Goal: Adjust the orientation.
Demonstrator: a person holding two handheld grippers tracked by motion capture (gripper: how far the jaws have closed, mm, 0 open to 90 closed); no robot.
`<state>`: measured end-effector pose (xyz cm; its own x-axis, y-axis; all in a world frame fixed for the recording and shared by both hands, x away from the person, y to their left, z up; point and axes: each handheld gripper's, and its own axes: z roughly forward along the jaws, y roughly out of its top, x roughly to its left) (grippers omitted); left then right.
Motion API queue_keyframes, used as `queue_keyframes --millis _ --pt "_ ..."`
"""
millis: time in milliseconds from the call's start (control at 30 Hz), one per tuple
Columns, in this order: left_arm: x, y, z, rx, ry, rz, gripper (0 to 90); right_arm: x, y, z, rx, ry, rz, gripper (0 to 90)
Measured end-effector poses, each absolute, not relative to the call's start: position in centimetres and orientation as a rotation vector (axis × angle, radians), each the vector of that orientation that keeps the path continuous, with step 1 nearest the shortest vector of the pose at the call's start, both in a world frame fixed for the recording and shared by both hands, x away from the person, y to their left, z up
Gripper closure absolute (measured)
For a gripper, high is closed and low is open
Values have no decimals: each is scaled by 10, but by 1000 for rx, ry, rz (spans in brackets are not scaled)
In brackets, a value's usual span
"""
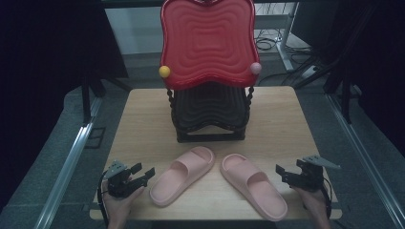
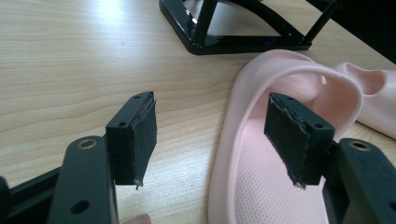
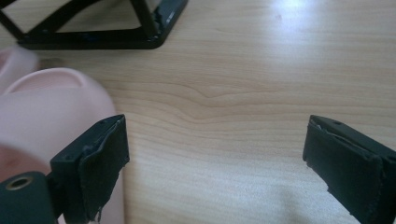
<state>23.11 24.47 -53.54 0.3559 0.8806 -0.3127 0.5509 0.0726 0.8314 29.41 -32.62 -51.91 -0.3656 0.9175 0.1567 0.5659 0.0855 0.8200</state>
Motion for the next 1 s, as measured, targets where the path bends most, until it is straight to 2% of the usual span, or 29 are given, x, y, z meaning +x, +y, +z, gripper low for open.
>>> queue_keyframes --millis 100,200,300,333,367,467,500,567,1000 --pt "229 245 -534 1602 1320 424 369 290 -332 -516 1459 1967 1233 109" --pt "229 247 -533 1615 1319 441 428 286 -334 -513 1450 1964 1249 156" --pt "230 250 -531 1629 1311 441 558 284 -335 -510 1429 1969 1253 182" --pt "230 252 -531 1633 1308 448 667 283 -335 -509 1430 1969 1261 187" --pt "230 253 -532 1635 1311 448 667 283 -335 -508 1430 1964 1271 192" --pt "233 257 -534 1652 1318 427 830 279 -336 -503 1424 1952 1293 198" --pt "234 259 -535 1660 1325 425 830 279 -336 -503 1424 1952 1293 198" --pt "236 263 -538 1683 1338 429 886 275 -336 -501 1411 1950 1297 198" --pt "237 259 -563 1788 1355 347 900 269 -331 -498 1406 1964 1308 198"
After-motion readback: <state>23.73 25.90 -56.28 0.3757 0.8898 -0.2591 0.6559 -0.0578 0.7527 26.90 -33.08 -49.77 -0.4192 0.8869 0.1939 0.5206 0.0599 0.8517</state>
